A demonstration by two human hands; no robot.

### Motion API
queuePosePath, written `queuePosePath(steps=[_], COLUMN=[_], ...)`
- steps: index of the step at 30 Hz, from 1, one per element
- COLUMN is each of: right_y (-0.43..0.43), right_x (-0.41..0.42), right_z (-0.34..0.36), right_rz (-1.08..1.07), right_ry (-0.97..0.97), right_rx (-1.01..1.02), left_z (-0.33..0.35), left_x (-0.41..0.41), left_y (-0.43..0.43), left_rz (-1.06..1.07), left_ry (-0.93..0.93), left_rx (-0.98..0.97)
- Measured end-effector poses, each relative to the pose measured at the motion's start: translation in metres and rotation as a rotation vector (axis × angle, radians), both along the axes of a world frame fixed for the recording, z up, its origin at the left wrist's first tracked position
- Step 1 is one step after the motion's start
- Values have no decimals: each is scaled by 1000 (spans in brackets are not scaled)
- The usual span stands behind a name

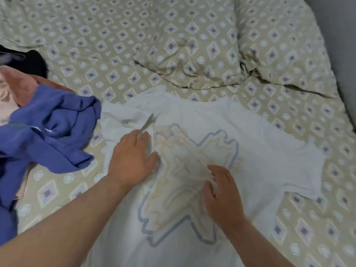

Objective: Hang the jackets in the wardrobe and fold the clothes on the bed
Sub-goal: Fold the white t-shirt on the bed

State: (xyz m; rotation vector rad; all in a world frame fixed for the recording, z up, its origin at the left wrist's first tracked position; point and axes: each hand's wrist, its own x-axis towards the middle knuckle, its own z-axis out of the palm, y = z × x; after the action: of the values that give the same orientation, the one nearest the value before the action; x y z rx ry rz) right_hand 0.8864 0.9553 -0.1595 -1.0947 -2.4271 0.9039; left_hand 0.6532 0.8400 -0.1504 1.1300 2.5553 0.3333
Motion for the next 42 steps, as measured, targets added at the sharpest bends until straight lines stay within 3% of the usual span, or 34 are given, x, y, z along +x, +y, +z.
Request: queuePosePath(steps=[3,7,9,11,13,15,18,21,23,26,28,32,35,37,39,42], right_y=[33,84,105,121,134,146,161,177,187,196,198,202,206,199,177,124], right_x=[65,141,169,184,185,180,166,157,155,157,159,153,135,108,70,22], right_z=[-1,-3,-3,-3,-1,0,7,13,17,16,17,24,40,53,58,41], right_rz=[-185,-621,-795,-950,-1078,-1139,-1200,-1271,-1222,-1073,-993,-864,-767,-598,-344,57], right_ry=[-40,-69,-57,63,231,417,710,887,898,555,468,769,862,716,436,34], right_rx=[-38,-148,-237,-430,-659,-846,-1036,-1161,-1226,-1196,-1174,-1254,-1236,-1073,-860,-651], left_z=[-25,-29,-30,-26,-18,-16,-22,-33,-42,-56,-60,-48,-30,-20,-15,-13], left_x=[-6,-21,-33,-39,-21,24,112,181,211,226,223,217,210,198,182,163], left_y=[-6,21,47,74,104,131,173,225,251,257,252,262,255,225,181,101], left_rz=[-120,-118,-14,151,187,-15,-343,-308,-317,-437,-503,-535,-421,-183,46,216], left_ry=[50,241,257,172,157,223,151,59,41,145,217,110,-164,-330,-321,-304], left_rx=[-218,-151,-190,-238,-285,-189,-43,-49,-85,-100,-95,-124,147,364,497,519])
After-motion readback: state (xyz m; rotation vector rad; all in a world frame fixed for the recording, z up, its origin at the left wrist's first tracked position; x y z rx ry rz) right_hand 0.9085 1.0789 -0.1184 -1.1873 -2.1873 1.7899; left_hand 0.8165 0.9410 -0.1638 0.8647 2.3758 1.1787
